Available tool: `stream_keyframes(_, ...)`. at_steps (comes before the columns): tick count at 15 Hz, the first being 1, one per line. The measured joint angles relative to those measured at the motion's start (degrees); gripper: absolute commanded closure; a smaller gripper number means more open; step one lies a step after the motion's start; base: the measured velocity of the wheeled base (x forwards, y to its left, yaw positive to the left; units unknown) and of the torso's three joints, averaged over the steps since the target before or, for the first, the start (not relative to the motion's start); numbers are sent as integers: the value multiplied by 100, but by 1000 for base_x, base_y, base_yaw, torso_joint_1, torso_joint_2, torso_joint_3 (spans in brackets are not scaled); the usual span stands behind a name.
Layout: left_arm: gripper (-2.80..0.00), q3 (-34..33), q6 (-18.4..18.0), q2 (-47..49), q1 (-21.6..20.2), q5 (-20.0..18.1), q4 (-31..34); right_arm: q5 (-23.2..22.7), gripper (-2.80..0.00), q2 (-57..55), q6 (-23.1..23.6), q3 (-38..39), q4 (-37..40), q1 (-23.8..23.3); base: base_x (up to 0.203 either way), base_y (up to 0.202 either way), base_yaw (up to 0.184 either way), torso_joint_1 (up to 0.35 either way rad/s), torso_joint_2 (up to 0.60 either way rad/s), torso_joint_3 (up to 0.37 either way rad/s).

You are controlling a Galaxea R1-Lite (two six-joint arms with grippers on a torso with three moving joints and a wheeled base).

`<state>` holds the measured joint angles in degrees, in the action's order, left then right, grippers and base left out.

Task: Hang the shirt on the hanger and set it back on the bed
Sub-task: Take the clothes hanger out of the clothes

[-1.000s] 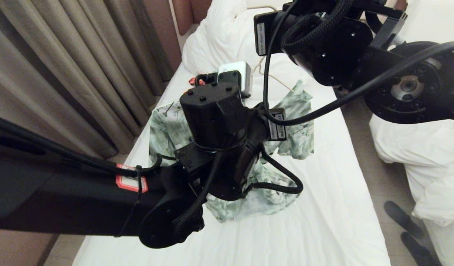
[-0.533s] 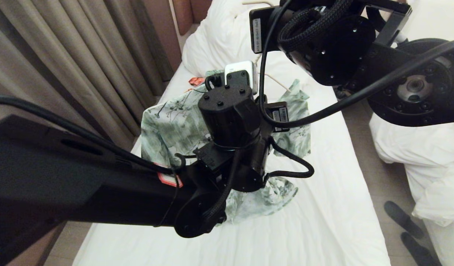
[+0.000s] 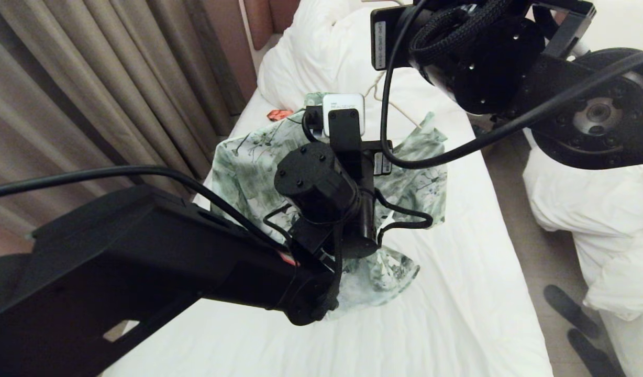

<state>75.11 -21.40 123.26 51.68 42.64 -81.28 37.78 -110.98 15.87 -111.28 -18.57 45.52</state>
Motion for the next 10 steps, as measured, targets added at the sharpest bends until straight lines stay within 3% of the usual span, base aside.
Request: stream_keyframes(10,0,133,-14,-193,-599,-1,215,-2,0,241,0,249,-11,-448,0,0,0,0,0,0)
